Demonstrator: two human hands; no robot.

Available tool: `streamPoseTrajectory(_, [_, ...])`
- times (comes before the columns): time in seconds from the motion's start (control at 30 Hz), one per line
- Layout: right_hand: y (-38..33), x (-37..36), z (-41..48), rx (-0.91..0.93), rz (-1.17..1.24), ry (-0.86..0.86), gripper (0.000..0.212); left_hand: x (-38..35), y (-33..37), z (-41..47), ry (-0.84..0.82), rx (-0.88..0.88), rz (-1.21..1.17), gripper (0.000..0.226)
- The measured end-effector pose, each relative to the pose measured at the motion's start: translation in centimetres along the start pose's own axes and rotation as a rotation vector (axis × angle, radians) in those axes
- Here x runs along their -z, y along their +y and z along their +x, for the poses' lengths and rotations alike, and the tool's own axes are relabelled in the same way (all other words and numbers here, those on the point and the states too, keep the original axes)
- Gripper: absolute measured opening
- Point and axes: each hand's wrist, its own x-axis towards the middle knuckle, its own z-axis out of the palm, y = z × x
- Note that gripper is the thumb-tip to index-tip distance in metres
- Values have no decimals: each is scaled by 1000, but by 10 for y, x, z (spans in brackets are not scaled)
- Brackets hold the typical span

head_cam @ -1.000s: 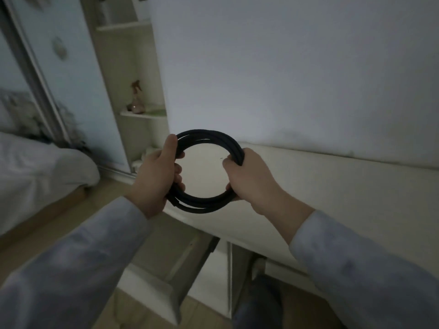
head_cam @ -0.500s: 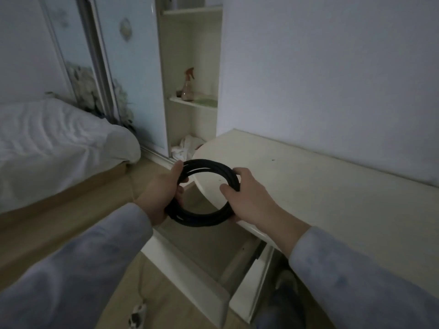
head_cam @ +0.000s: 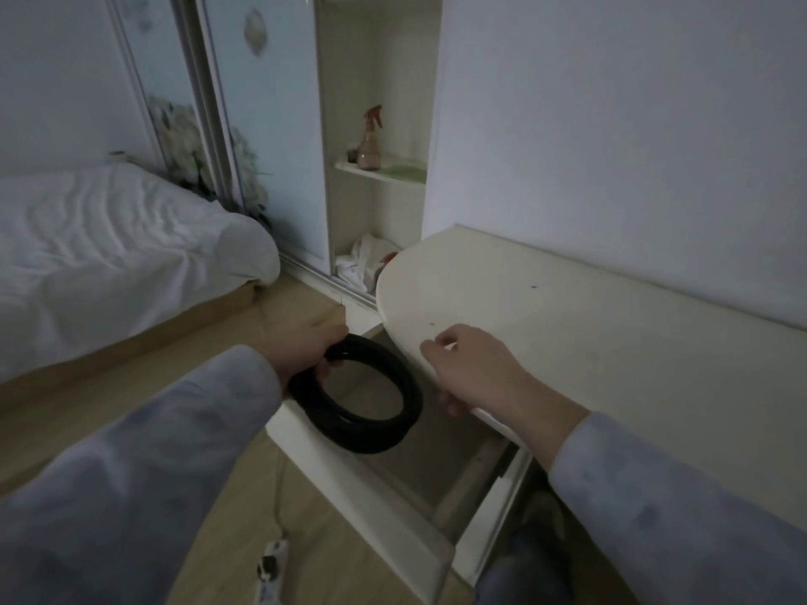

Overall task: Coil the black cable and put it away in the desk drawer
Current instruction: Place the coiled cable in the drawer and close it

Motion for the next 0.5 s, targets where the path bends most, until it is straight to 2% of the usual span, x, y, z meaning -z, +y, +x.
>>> streamPoseTrajectory(0.17, [8, 12, 6, -54, 161, 62, 40, -4, -2, 14, 61, -53, 154, 43])
streamPoseTrajectory(0.3, [17, 15, 8, -83, 242, 37, 34, -29, 2, 25, 78, -117, 258, 48])
streamPoseTrajectory(0.43, [27, 18, 7, -70, 264, 33, 27, -57, -12, 48, 69, -66, 150, 46])
streamPoseTrajectory(0.5, [33, 20, 7, -51, 252, 50, 26, -67, -22, 61, 58, -67, 126, 59])
